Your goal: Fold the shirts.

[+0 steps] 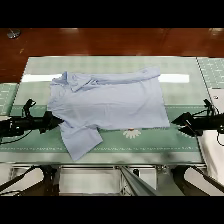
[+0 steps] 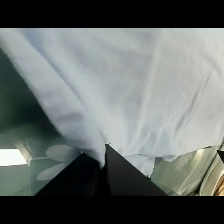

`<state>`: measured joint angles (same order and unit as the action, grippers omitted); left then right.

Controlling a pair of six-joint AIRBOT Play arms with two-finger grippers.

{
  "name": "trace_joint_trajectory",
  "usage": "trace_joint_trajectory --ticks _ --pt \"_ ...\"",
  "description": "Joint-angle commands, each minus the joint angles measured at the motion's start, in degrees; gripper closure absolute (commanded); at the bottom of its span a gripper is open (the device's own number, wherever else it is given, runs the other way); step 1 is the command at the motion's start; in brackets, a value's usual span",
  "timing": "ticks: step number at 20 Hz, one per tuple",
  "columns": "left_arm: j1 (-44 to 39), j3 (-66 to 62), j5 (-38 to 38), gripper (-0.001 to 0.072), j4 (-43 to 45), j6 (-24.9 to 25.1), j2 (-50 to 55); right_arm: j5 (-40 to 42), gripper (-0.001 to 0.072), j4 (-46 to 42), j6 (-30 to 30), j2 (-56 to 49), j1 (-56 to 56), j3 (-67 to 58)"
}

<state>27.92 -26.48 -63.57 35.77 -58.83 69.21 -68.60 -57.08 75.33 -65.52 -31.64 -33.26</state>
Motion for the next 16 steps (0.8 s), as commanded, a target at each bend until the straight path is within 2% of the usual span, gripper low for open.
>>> trace_joint_trajectory --ticks 1,5,8,9,10,11,13,15,16 --pt "-0.4 -0.3 0.1 0.068 -0.2 0.3 0.0 1.2 0.0086 0.5 0.9 -3.1 4.7 0.7" --pt "-0.5 -0.3 0.1 0.068 -0.2 0.3 0.0 9.5 0.0086 11.1 0.3 -6.8 10.2 0.7" --pt "-0.5 -0.3 0.9 0.068 -0.3 0.3 0.0 11.5 0.01 14.6 0.2 -10.0 14.2 -1.1" --pt "-0.6 -0.3 1.2 0.068 -0.3 0.3 0.0 12.3 0.0233 14.6 0.3 -11.0 15.8 -2.5" --pt "-0.6 -0.3 1.5 0.068 -0.3 0.3 0.0 12.6 0.0487 14.6 0.3 -11.6 16.9 -4.1" --pt "-0.6 -0.3 1.5 0.068 -0.4 0.3 0.0 12.8 0.0681 14.6 -0.3 -11.7 17.7 -6.3" --pt "-0.3 -1.7 0.4 0.068 -4.7 0.3 -0.1 10.2 0.0685 14.5 -0.6 -11.7 18.3 -13.6" --pt "-0.9 -7.3 -4.2 0.0681 -20.9 7.0 -1.7 5.4 0.0685 14.1 -0.3 -11.7 18.3 -26.0" --pt "-1.4 -12.0 -5.1 0.0682 -29.0 7.6 -3.3 3.2 0.0685 13.4 0.9 -11.7 18.3 -33.4"
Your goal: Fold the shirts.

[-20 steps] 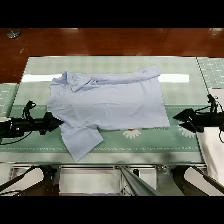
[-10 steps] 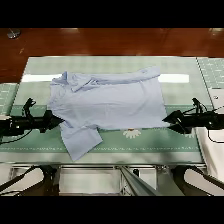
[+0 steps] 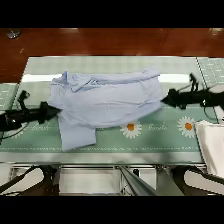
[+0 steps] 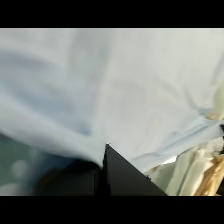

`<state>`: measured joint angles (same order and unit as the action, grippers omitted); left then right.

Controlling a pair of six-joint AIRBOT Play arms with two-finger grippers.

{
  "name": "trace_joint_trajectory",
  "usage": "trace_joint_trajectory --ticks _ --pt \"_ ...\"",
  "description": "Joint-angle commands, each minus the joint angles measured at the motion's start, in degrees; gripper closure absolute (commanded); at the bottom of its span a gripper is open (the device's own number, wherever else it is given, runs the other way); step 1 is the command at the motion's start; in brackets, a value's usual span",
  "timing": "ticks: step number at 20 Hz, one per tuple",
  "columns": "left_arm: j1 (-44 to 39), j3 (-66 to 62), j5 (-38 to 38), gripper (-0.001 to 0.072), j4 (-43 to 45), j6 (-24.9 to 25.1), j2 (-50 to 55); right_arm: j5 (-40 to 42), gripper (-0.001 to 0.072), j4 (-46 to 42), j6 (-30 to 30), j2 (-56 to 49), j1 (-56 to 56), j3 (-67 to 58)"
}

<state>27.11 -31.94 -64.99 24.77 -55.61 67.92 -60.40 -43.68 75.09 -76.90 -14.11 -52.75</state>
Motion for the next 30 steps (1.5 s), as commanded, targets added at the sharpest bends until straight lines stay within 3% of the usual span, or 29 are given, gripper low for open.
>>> trace_joint_trajectory --ticks 1,4,7,10,12,19,23,26,30 --pt "-1.1 -12.0 -3.1 0.0682 -22.9 4.4 -3.5 -7.0 0.0685 -1.0 2.7 -0.3 0.8 -22.6" --pt "-1.0 -34.2 -0.5 0.0683 -22.7 2.4 -6.6 -11.3 0.0685 -7.2 7.0 -0.3 0.7 -49.3" --pt "-0.3 -58.1 1.5 0.0683 -7.6 -6.4 -8.1 -17.7 0.0685 -14.7 9.6 0.3 0.7 -70.6" --pt "-0.3 -75.8 0.9 0.0683 15.0 -16.8 -11.2 -18.8 0.0685 -18.1 9.8 8.8 0.7 -71.4" --pt "-0.3 -81.6 -0.7 0.0683 25.9 -21.0 -15.2 -19.8 0.0685 -18.6 9.5 16.6 0.7 -67.5" --pt "-2.0 -81.4 -6.3 0.0683 47.1 -26.1 -32.2 -26.0 0.0685 -27.7 11.3 35.6 0.7 -61.3" --pt "-14.7 -76.0 -8.7 0.0683 56.5 -28.4 -35.6 -27.2 0.0685 -28.7 11.8 38.3 0.8 -61.3" --pt "-19.8 -66.4 -12.2 0.0683 58.8 -29.8 -35.3 -28.3 0.0685 -25.6 11.9 38.3 0.7 -53.9" --pt "-20.0 -48.1 -7.6 0.0682 58.4 -30.2 -32.0 -25.0 0.0685 -21.7 10.2 36.0 0.8 -33.5"
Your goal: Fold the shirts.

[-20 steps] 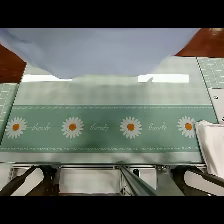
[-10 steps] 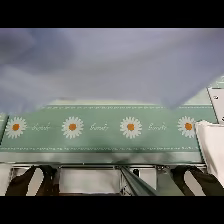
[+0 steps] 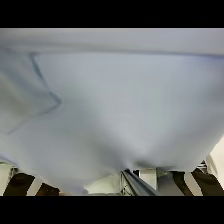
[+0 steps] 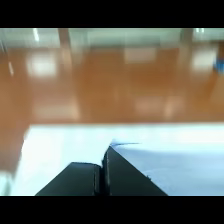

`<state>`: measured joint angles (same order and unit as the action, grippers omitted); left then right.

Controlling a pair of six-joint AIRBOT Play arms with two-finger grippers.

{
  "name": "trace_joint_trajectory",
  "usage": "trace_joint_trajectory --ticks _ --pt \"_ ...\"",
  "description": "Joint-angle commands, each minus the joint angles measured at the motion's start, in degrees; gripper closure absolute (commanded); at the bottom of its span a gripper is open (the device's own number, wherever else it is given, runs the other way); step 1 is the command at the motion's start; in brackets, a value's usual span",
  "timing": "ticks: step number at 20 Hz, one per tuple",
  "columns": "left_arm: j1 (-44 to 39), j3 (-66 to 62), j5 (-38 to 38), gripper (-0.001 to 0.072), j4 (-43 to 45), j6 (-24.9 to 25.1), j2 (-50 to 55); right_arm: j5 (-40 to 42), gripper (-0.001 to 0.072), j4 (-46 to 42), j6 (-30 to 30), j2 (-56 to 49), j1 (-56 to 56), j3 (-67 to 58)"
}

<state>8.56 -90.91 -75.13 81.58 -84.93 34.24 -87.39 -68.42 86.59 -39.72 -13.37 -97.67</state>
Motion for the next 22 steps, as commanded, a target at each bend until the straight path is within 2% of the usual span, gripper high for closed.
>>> trace_joint_trajectory --ticks 1,3,6,8,11,14,17,20,22 --pt "-1.4 15.1 5.6 0.0682 1.4 -0.9 3.8 4.1 0.0685 5.2 -3.1 -3.4 0.0 16.1" --pt "-1.4 20.8 12.1 0.0682 0.9 -0.9 9.7 9.2 0.0684 8.7 -6.1 -9.6 0.0 22.4" --pt "-1.4 21.9 21.0 0.0682 0.9 -0.9 22.2 18.6 0.0685 9.6 -8.2 -22.6 0.0 23.8" --pt "-1.5 19.6 26.4 0.0682 0.9 -3.3 31.1 25.3 0.0685 12.3 -8.9 -32.3 0.0 21.9" --pt "-2.1 13.3 32.1 0.0682 1.0 -5.8 44.3 29.2 0.0685 19.0 -9.0 -48.3 0.0 11.9" --pt "-2.8 6.9 32.1 0.0682 -2.3 -10.1 54.2 28.6 0.0685 24.0 -7.9 -61.8 0.4 -0.7" --pt "-3.8 5.4 32.9 0.0681 -6.3 -13.0 59.0 29.1 0.0685 24.1 -5.4 -70.4 2.3 -8.5" --pt "-3.9 5.4 30.9 0.0681 -8.3 -13.7 60.5 27.7 0.0685 24.6 -3.8 -73.8 2.9 -10.1" --pt "-3.2 5.3 27.3 0.068 -8.3 -13.3 59.9 23.3 0.0684 24.5 -4.6 -73.7 2.6 -10.1"
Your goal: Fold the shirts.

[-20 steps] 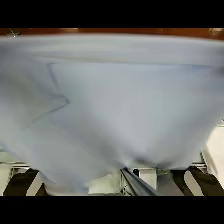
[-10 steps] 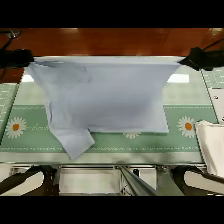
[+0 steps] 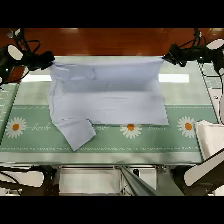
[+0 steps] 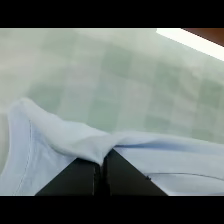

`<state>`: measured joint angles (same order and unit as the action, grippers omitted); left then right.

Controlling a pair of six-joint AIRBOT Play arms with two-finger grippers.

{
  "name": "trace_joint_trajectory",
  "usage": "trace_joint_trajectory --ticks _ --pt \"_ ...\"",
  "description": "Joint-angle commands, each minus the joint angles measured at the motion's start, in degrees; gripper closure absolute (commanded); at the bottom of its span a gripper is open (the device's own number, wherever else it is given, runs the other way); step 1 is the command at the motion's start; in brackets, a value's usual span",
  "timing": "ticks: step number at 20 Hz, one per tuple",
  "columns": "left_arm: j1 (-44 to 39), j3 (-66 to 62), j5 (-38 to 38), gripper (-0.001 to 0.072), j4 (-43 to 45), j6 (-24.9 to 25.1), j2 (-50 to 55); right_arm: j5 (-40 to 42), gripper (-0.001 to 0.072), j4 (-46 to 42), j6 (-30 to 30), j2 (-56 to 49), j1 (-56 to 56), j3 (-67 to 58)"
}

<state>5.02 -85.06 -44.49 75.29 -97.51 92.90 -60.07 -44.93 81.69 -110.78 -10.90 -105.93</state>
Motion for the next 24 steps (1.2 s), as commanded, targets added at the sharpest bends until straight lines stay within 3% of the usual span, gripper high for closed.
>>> trace_joint_trajectory --ticks 1,4,6,9,10,11,12,16,19,24 --pt "0.9 -0.5 -6.0 0.068 -2.0 0.7 0.8 -6.7 0.0684 1.0 -0.3 -2.3 -0.5 -1.9" --pt "2.5 -0.5 -18.1 0.068 -2.0 7.6 1.0 -16.2 0.0684 0.5 -1.4 -1.9 -2.8 -1.8" --pt "3.0 0.0 -24.5 0.068 -2.0 10.0 2.7 -19.6 0.0684 -6.5 -1.1 -2.2 -2.9 -1.8" --pt "2.9 1.9 -26.6 0.0679 -2.0 9.9 5.6 -22.1 0.0683 -15.1 0.2 -3.8 -0.4 -1.8" --pt "2.8 2.0 -28.0 0.0633 -2.4 9.2 6.8 -22.1 0.067 -15.8 0.8 -4.5 0.5 -1.8" --pt "2.8 2.0 -30.0 0.0374 -2.5 9.0 7.6 -21.9 0.0461 -15.9 2.2 -4.8 1.1 -1.8" --pt "2.9 2.0 -32.5 0.0009 -2.2 8.9 8.0 -22.0 0.0115 -15.7 3.1 -4.8 1.4 -1.8" --pt "6.4 1.8 -40.5 0.0003 0.3 10.3 4.7 -26.8 0.0092 -15.6 2.3 0.0 -2.4 -2.0" --pt "10.3 6.4 -43.5 0.0003 0.3 13.5 -2.4 -30.3 0.0092 -21.7 0.9 6.8 -8.0 -0.4" --pt "21.0 35.3 -33.9 0.0003 -4.7 15.0 -21.7 -17.2 0.0092 -18.6 -0.9 25.5 -16.0 28.6"
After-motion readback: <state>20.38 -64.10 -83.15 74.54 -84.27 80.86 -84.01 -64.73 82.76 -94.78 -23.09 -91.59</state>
